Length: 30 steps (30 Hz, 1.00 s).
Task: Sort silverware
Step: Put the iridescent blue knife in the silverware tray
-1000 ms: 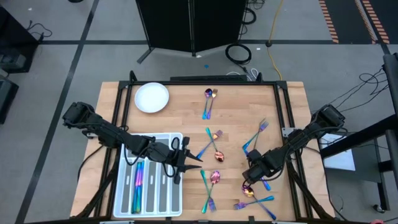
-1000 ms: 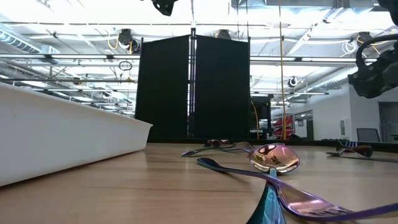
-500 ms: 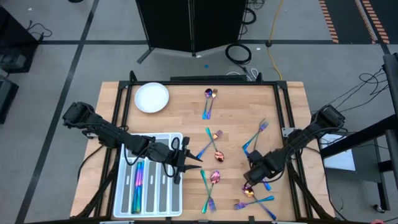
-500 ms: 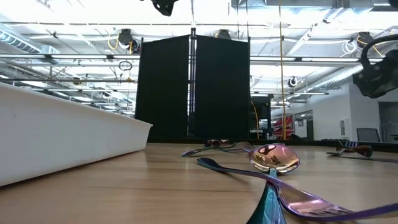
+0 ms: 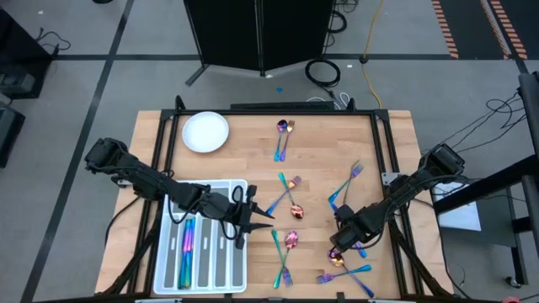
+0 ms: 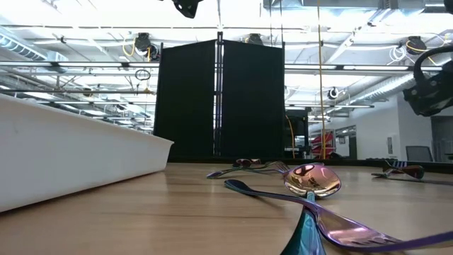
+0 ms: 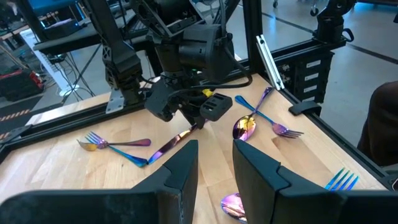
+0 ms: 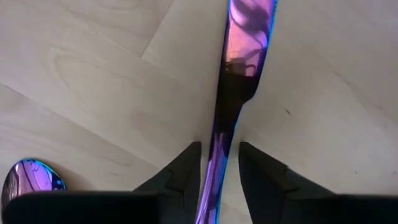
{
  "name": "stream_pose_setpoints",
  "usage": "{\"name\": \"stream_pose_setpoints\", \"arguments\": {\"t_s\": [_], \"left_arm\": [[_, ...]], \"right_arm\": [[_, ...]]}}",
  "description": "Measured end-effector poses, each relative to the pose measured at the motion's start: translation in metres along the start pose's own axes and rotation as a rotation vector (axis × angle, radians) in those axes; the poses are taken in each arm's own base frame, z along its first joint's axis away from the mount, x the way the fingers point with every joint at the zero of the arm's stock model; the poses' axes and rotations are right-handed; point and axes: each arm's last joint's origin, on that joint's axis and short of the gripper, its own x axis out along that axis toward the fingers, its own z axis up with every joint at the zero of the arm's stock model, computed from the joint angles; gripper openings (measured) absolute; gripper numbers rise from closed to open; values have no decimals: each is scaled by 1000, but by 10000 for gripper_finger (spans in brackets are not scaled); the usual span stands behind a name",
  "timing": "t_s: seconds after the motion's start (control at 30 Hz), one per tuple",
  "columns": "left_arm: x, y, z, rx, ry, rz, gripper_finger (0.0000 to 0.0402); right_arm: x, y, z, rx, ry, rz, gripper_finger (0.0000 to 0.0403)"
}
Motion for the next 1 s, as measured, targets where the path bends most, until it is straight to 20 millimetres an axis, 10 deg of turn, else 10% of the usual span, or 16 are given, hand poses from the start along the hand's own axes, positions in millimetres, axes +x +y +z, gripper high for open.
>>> {"name": "stream_pose_setpoints", "arguments": {"t_s": [1.0], "left_arm": [[0,0,0,0,0,0,102]], "right_arm": [[-4,-3,-1,3,25,14,16]]}}
